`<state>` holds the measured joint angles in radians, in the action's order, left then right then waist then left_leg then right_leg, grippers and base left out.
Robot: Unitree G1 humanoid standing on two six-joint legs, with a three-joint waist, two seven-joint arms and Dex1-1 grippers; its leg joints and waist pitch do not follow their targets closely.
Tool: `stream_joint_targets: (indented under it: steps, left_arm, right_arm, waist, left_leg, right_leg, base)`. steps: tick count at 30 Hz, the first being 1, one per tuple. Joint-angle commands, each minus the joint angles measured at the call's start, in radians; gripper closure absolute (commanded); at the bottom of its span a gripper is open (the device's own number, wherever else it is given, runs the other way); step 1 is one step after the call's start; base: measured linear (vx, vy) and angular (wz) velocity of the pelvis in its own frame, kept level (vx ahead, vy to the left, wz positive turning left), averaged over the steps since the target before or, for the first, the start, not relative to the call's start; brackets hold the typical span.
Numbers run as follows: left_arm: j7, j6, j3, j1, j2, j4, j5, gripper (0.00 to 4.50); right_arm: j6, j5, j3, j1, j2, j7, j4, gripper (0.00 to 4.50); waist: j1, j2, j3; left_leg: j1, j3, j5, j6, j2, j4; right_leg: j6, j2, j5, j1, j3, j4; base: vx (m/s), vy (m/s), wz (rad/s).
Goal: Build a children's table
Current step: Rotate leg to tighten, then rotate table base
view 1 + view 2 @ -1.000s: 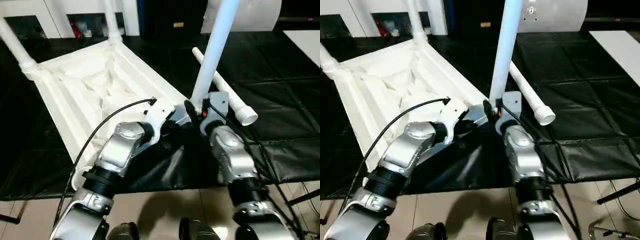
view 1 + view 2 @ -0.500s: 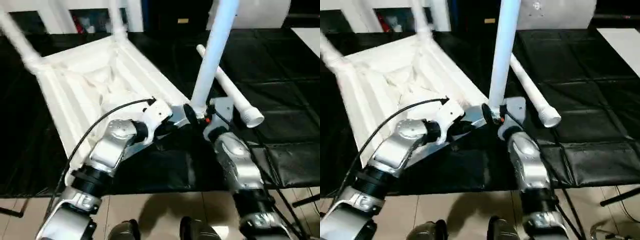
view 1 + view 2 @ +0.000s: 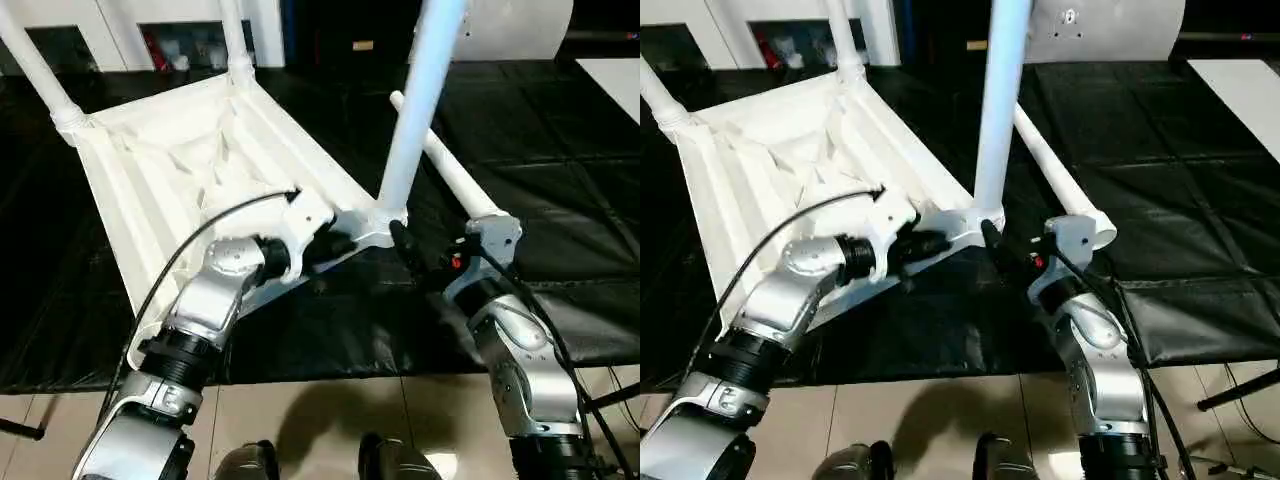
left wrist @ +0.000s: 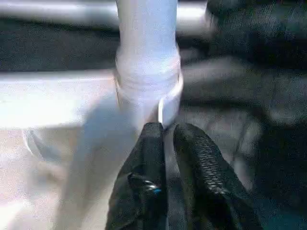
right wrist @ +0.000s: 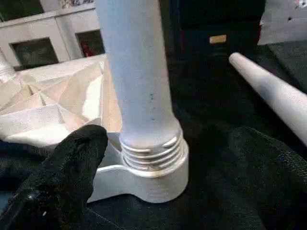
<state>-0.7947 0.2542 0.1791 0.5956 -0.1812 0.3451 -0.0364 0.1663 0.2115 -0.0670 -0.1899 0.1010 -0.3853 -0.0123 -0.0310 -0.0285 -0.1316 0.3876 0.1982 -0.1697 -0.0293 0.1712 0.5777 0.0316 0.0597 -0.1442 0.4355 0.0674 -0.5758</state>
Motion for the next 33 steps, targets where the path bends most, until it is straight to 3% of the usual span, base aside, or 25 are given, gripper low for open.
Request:
stream_joint_targets:
  steps: [1,2,3,4,6,8,9,11,12,14,15,16,17,18,20,21,24,26,28,33]
  left_arm:
    - [0.003,0.010,-0.037,-0.001,-0.019,-0.038,-0.020,3.65]
    - [0.013,0.020,-0.052,-0.003,-0.031,-0.055,-0.020,3.65]
    - [0.027,0.034,-0.069,-0.005,-0.050,-0.077,-0.013,3.65]
    - [0.043,0.052,-0.088,-0.011,-0.077,-0.108,-0.006,3.65]
    - [0.060,0.082,-0.108,-0.021,-0.108,-0.143,0.006,3.65]
    - [0.075,0.118,-0.123,-0.039,-0.156,-0.186,0.027,3.65]
    - [0.089,0.172,-0.139,-0.071,-0.233,-0.243,0.072,3.65]
    - [0.106,0.209,-0.156,-0.095,-0.294,-0.274,0.121,3.65]
    - [0.127,0.239,-0.176,-0.114,-0.347,-0.290,0.166,3.93]
    - [0.143,0.264,-0.194,-0.132,-0.394,-0.302,0.204,4.01]
    - [0.149,0.284,-0.203,-0.148,-0.435,-0.313,0.227,4.06]
    - [0.150,0.299,-0.210,-0.158,-0.456,-0.321,0.230,4.06]
    - [0.150,0.308,-0.214,-0.164,-0.466,-0.326,0.230,4.40]
    - [0.144,0.335,-0.213,-0.175,-0.482,-0.337,0.232,4.44]
    - [0.141,0.375,-0.198,-0.192,-0.506,-0.355,0.235,4.42]
    - [0.141,0.400,-0.187,-0.202,-0.519,-0.368,0.243,4.45]
    - [0.123,0.468,-0.160,-0.228,-0.547,-0.390,0.271,4.45]
    - [0.111,0.495,-0.143,-0.238,-0.564,-0.398,0.283,4.45]
    - [0.088,0.518,-0.128,-0.247,-0.578,-0.407,0.276,4.45]
    - [0.001,0.585,-0.073,-0.278,-0.634,-0.447,0.246,4.45]
  right_arm:
    - [0.043,-0.011,0.016,-0.003,0.012,-0.006,0.022,0.00]
    - [0.069,-0.021,0.031,-0.008,0.022,-0.008,0.023,0.00]
    - [0.095,-0.038,0.053,-0.013,0.036,-0.018,0.024,0.00]
    - [0.121,-0.053,0.088,-0.016,0.057,-0.036,0.027,0.00]
    - [0.132,-0.072,0.125,-0.020,0.073,-0.057,0.027,0.00]
    - [0.147,-0.089,0.158,-0.024,0.084,-0.073,0.029,0.00]
    - [0.171,-0.099,0.187,-0.031,0.086,-0.083,0.029,0.00]
    - [0.184,-0.103,0.204,-0.041,0.084,-0.092,0.020,0.00]
    - [0.193,-0.109,0.221,-0.051,0.084,-0.102,0.009,0.00]
    - [0.202,-0.113,0.239,-0.062,0.084,-0.110,-0.001,0.00]
    - [0.218,-0.118,0.258,-0.072,0.090,-0.118,-0.009,0.00]
    - [0.220,-0.127,0.271,-0.080,0.092,-0.122,-0.020,0.00]
    - [0.220,-0.133,0.278,-0.085,0.092,-0.124,-0.027,0.00]
    - [0.223,-0.144,0.291,-0.101,0.089,-0.129,-0.050,0.00]
    - [0.230,-0.158,0.308,-0.125,0.083,-0.129,-0.084,0.00]
    - [0.235,-0.167,0.317,-0.140,0.080,-0.128,-0.104,0.00]
    - [0.225,-0.193,0.335,-0.182,0.075,-0.119,-0.160,0.00]
    - [0.226,-0.198,0.340,-0.201,0.072,-0.116,-0.186,0.00]
    - [0.224,-0.199,0.339,-0.214,0.067,-0.116,-0.208,0.00]
    - [0.194,-0.205,0.331,-0.247,0.053,-0.110,-0.277,0.00]
  waist:
    - [-0.002,0.018,0.090]
    - [-0.004,0.012,0.091]
    - [-0.001,0.016,0.091]
    - [-0.001,0.012,0.091]
    - [0.001,0.013,0.086]
    - [-0.001,0.014,0.087]
    - [0.004,0.017,0.085]
    - [0.010,0.012,0.083]
    - [0.013,0.019,0.083]
    - [0.011,0.009,0.081]
    - [0.011,0.016,0.081]
    - [0.009,0.011,0.083]
    - [0.008,0.009,0.083]
    - [0.004,0.006,0.082]
    - [-0.001,0.003,0.085]
    - [0.001,0.006,0.082]
    - [0.001,0.003,0.079]
    - [0.005,0.005,0.078]
    - [0.006,0.004,0.078]
    - [0.003,0.001,0.082]
  left_leg:
    - [-0.012,-0.027,-0.136,0.115,0.050,-0.056]
    - [-0.013,-0.027,-0.133,0.116,0.050,-0.055]
    - [-0.011,-0.026,-0.122,0.118,0.048,-0.054]
    - [-0.011,-0.027,-0.123,0.117,0.048,-0.053]
    - [-0.014,-0.023,-0.148,0.108,0.046,-0.052]
    - [-0.012,-0.029,-0.144,0.094,0.050,-0.055]
    - [-0.016,-0.029,-0.156,0.086,0.054,-0.057]
    - [-0.018,-0.030,-0.167,0.078,0.053,-0.058]
    - [-0.023,-0.027,-0.169,0.073,0.052,-0.057]
    - [-0.023,-0.030,-0.168,0.064,0.054,-0.059]
    - [-0.022,-0.031,-0.170,0.060,0.054,-0.060]
    - [-0.027,-0.032,-0.171,0.055,0.056,-0.060]
    - [-0.028,-0.032,-0.172,0.051,0.057,-0.061]
    - [-0.033,-0.030,-0.184,0.044,0.058,-0.061]
    - [-0.034,-0.031,-0.189,0.031,0.059,-0.061]
    - [-0.026,-0.033,-0.203,0.026,0.057,-0.064]
    - [-0.031,-0.035,-0.256,0.010,0.056,-0.063]
    - [-0.027,-0.039,-0.279,0.005,0.054,-0.065]
    - [-0.034,-0.038,-0.296,0.003,0.052,-0.062]
    - [-0.033,-0.037,-0.266,0.004,0.054,-0.062]
  right_leg:
    - [0.163,0.079,-0.292,-0.064,-0.050,0.069]
    - [0.172,0.080,-0.277,-0.065,-0.050,0.066]
    - [0.183,0.077,-0.249,-0.069,-0.048,0.063]
    - [0.184,0.079,-0.251,-0.070,-0.049,0.063]
    - [0.166,0.078,-0.309,-0.066,-0.049,0.072]
    - [0.161,0.079,-0.317,-0.071,-0.048,0.065]
    - [0.157,0.077,-0.326,-0.066,-0.049,0.064]
    - [0.152,0.076,-0.342,-0.062,-0.050,0.065]
    - [0.147,0.074,-0.353,-0.059,-0.051,0.069]
    - [0.144,0.075,-0.360,-0.058,-0.052,0.067]
    - [0.146,0.075,-0.354,-0.060,-0.052,0.066]
    - [0.151,0.076,-0.347,-0.057,-0.053,0.063]
    - [0.161,0.075,-0.326,-0.055,-0.054,0.061]
    - [0.166,0.074,-0.318,-0.050,-0.055,0.063]
    - [0.184,0.076,-0.288,-0.052,-0.057,0.057]
    - [0.186,0.077,-0.294,-0.057,-0.056,0.056]
    - [0.168,0.082,-0.371,-0.053,-0.057,0.066]
    - [0.151,0.084,-0.422,-0.058,-0.056,0.070]
    - [0.137,0.083,-0.453,-0.051,-0.057,0.078]
    - [0.167,0.077,-0.364,-0.051,-0.058,0.067]
  base:
    - [0.000,0.000,0.00]
    - [0.000,0.000,0.00]
    - [0.000,0.000,0.00]
    - [0.000,0.000,0.00]
    - [0.000,0.000,0.00]
    - [0.000,0.000,0.00]
    - [0.000,0.000,0.00]
    - [0.000,0.000,0.00]
    - [0.000,0.000,0.00]
    - [0.000,0.000,0.00]
    - [0.000,0.000,0.00]
    - [0.000,0.000,0.00]
    - [0.000,0.000,0.00]
    - [0.000,0.000,0.00]
    - [0.000,0.000,0.00]
    - [0.000,0.000,0.00]
    - [0.000,0.000,0.00]
    - [0.000,0.000,0.00]
    - [0.000,0.000,0.00]
    - [0.000,0.000,0.00]
